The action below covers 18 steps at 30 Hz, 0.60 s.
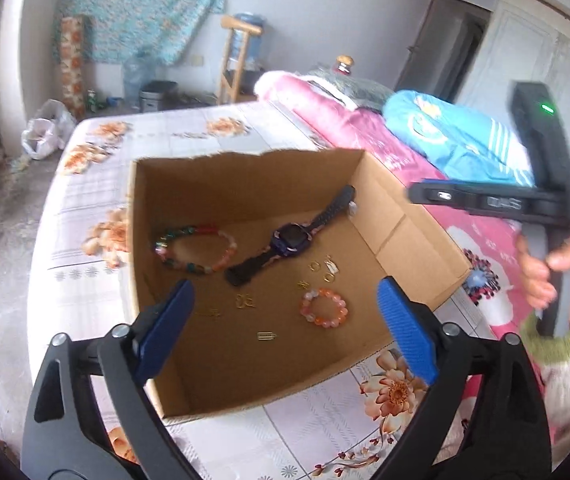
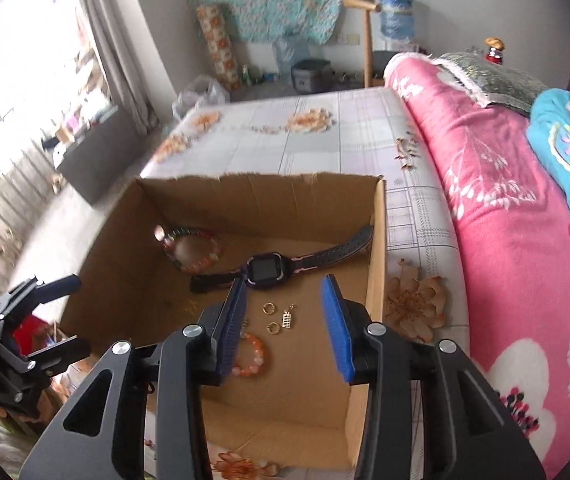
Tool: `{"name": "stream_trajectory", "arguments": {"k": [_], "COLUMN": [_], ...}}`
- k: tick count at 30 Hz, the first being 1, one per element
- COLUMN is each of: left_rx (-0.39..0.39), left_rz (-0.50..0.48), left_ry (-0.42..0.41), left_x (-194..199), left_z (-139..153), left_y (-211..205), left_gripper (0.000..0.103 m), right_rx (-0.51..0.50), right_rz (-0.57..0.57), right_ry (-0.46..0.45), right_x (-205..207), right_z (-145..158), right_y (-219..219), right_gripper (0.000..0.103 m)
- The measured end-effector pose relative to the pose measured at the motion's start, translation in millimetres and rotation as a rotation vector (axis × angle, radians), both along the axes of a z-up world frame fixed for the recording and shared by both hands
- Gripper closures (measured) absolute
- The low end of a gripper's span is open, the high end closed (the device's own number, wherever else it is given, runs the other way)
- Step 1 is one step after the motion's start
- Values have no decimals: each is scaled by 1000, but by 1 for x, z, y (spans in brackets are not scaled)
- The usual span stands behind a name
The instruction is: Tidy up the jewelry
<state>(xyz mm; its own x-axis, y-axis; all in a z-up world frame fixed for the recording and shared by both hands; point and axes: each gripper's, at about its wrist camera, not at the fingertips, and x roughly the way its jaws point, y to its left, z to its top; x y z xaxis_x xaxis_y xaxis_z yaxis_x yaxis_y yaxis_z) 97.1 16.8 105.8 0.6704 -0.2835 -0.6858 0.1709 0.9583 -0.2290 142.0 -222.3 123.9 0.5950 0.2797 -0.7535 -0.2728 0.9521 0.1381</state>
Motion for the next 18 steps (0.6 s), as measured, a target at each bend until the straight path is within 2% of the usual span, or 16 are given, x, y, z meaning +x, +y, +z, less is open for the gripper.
{"name": "stream_trajectory", "arguments": {"k": [1, 5, 9, 13, 18], "left_rx": [8, 47, 99, 155, 215], "left_rz": [16, 98, 160, 247, 248], "left_ry": [-8, -35, -48, -64, 55], "left_x": [-4, -21, -37, -53, -49], "left_z": [3, 19, 28, 25, 4], "left_y": [1, 5, 2, -6, -15], "left_gripper": [10, 8, 8, 8, 8], "right_rx": [14, 30, -27, -102, -196], "right_rz": [-13, -73, -123, -141, -185], "right_ry": [-13, -97, -122, -83, -51], "right_x": [-7, -52, -87, -103, -111], "right_z": [3, 16, 11, -9, -35], "right_y": [-2, -7, -5, 5, 16], "right_gripper": [62, 40, 22, 13, 11]}}
